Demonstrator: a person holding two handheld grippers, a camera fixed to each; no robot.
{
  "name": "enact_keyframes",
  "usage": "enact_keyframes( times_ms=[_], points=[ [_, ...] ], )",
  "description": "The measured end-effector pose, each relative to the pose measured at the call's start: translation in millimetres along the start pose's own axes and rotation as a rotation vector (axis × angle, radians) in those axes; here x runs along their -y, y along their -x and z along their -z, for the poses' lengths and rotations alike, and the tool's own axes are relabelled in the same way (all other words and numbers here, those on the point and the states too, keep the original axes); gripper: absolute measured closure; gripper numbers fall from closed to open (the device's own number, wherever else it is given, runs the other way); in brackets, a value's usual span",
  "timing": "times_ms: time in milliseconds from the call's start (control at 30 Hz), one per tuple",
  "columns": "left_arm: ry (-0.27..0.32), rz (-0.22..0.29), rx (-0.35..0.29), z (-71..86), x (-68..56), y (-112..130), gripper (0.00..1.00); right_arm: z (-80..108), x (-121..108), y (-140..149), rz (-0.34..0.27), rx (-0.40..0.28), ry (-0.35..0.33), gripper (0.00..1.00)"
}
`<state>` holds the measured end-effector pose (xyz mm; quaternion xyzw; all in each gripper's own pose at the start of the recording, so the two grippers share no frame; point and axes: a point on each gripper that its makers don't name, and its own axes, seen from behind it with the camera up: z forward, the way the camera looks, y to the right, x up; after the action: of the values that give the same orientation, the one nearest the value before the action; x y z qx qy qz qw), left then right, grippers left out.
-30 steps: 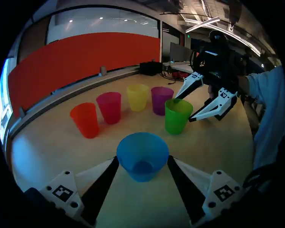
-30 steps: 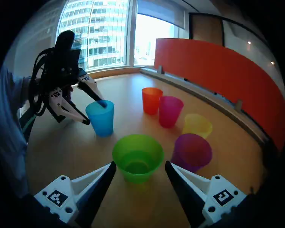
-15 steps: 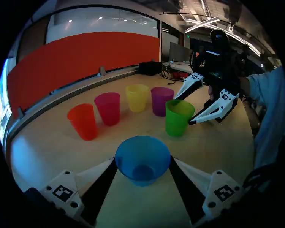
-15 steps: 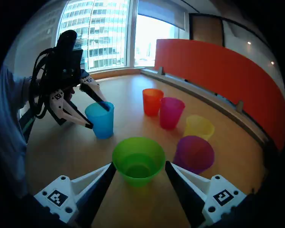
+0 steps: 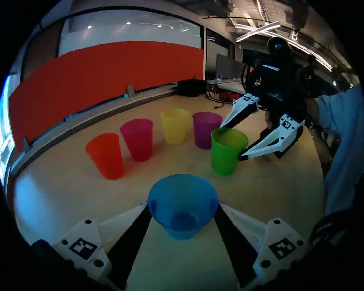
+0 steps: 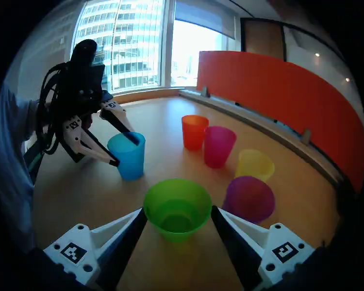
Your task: Pour water
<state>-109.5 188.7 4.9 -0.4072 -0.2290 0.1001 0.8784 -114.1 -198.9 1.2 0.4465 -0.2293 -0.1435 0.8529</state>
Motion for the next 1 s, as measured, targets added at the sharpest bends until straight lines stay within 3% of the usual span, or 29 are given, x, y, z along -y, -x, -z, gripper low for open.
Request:
enact_keyframes(
  times_ms=[400, 567, 1000],
  points=[
    [-0.01, 0.005, -0.018, 4.5, 2.4, -6.2, 0.13, -8.8, 2.5, -1.9, 0.007, -0.012, 0.014, 0.0],
    [-0.014, 0.007, -0.023, 6.1, 2.6, -7.4, 0.13, -10.4, 1.6, -0.6, 0.013, -0.013, 0.028, 0.06],
    [-0.029, 0.016, -0.055, 11.2, 4.4, -16.8, 0.13, -5.7, 4.6, -11.3, -0.028, -0.06, 0.03, 0.08]
  ],
)
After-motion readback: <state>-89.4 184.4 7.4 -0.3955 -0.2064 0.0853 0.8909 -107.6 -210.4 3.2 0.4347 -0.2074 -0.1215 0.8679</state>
